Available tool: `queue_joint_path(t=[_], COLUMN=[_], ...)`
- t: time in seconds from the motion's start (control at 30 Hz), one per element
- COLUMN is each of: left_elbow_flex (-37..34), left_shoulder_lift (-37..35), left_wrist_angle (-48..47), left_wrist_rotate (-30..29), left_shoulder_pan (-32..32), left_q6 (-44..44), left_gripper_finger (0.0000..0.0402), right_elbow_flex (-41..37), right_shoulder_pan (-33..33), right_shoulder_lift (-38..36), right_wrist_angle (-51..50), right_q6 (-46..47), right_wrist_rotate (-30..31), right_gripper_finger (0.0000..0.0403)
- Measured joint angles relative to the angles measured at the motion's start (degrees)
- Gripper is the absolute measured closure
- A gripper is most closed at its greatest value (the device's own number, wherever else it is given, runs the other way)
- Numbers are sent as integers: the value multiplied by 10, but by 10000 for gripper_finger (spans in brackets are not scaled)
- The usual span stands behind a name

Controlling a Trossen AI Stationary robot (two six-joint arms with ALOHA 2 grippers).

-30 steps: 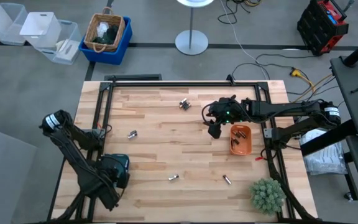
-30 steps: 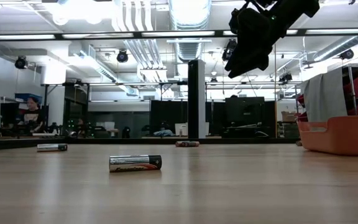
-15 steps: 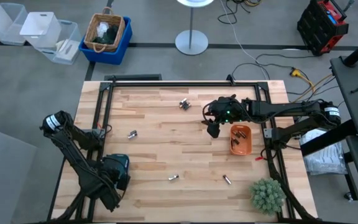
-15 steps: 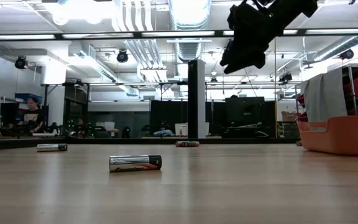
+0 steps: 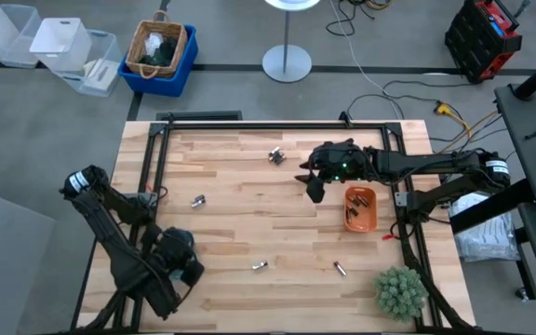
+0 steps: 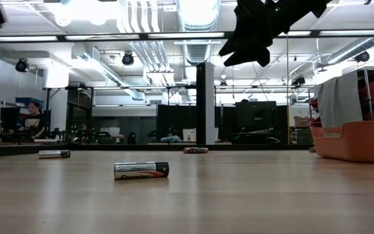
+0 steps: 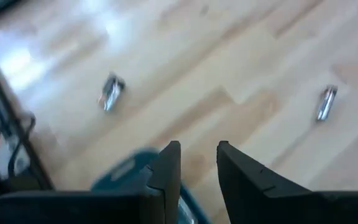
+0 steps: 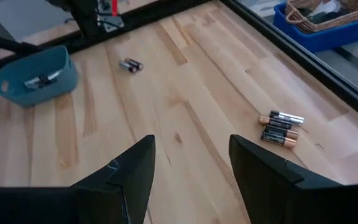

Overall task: Sort batteries
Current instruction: Put the black battery into the orange bin

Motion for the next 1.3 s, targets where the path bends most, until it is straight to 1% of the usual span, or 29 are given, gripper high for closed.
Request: queue_joint_path(t=[0.17, 0.23, 0.4, 0.53, 0.67, 0.77, 0.93, 1.03, 1.17, 1.23, 1.3], left_elbow_flex=[0, 0, -1, -13, -35, -68, -143, -192, -254, -279, -298], left_shoulder_lift=[-2, -2, -12, -22, -55, -97, -185, -238, -297, -322, -342], left_wrist_angle=[2, 2, 2, 4, 9, 38, 179, 283, 424, 476, 506], left_wrist_rotate=[-97, -126, -159, -163, -195, -201, -187, -159, -106, -85, -76], left_shoulder_pan=[33, 52, 122, 182, 230, 257, 283, 293, 307, 314, 322], left_q6=[97, 146, 279, 388, 449, 492, 619, 708, 833, 883, 911], left_gripper_finger=[317, 317, 317, 317, 317, 317, 317, 317, 317, 317, 317], right_elbow_flex=[17, 29, 51, 64, 99, 140, 214, 263, 318, 340, 356], right_shoulder_pan=[-2, -4, -11, -17, -23, -34, -61, -80, -103, -114, -124], right_shoulder_lift=[0, 0, 0, 15, 64, 113, 194, 239, 289, 309, 324], right_wrist_angle=[-1, 0, -4, -7, -30, -59, -110, -149, -193, -211, -224], right_q6=[0, -3, -6, -11, -18, -28, -45, -52, -55, -52, -44], right_wrist_rotate=[0, 0, 5, 5, 6, 5, 6, 6, 6, 6, 6], right_gripper_finger=[204, 204, 204, 204, 204, 204, 204, 204, 204, 204, 204])
